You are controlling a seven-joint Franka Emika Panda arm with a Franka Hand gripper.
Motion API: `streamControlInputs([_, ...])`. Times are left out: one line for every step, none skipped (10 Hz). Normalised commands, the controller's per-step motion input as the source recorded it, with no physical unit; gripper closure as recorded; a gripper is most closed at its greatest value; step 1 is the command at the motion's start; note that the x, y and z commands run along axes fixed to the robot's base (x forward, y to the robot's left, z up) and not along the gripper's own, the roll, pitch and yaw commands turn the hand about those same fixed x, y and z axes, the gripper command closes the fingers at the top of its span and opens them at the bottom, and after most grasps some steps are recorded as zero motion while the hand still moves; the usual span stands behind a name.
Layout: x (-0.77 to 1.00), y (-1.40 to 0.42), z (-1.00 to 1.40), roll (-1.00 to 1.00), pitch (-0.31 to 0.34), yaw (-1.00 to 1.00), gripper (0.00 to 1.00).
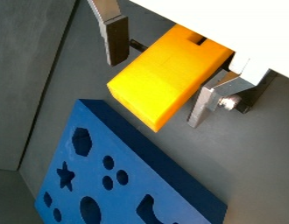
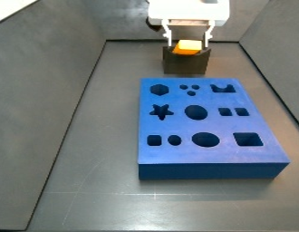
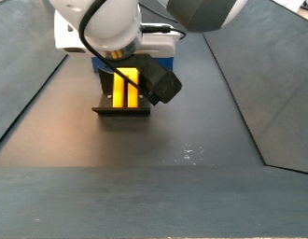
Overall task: Pick up the double-square object. Move up. Place the double-square object on the fixture. Regrasp the double-square object. Move to above the board. Insert the double-square object.
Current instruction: Regrasp the double-square object.
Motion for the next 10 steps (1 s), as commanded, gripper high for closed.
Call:
streamControlInputs([0.00, 0.00, 1.00, -0.05, 0.050, -0.05, 0.00])
streamControlInputs([-0.01, 0.01, 1.00, -0.03, 0.052, -0.04, 0.00])
streamControlInputs([-0.02, 0.01, 1.00, 0.00, 0.047, -0.04, 0.00])
streamControlInputs([-0.02, 0.01, 1.00, 0.03, 0.047, -0.03, 0.00])
streamControlInputs([-0.02, 0.01, 1.00, 0.03, 0.045, -0.03, 0.00])
streamControlInputs([-0.03, 0.01, 0.81, 0.04, 0.045, -0.03, 0.00])
streamControlInputs([-0.03, 0.01, 0.72, 0.05, 0.048, -0.03, 0.00])
streamControlInputs([-0.02, 0.01, 0.53, 0.05, 0.049, -0.03, 0.00])
streamControlInputs([-0.03, 0.01, 0.33, 0.04, 0.046, -0.03, 0.00])
streamControlInputs([0.15, -0.83, 0.96, 1.00, 0.063, 0.03, 0.00])
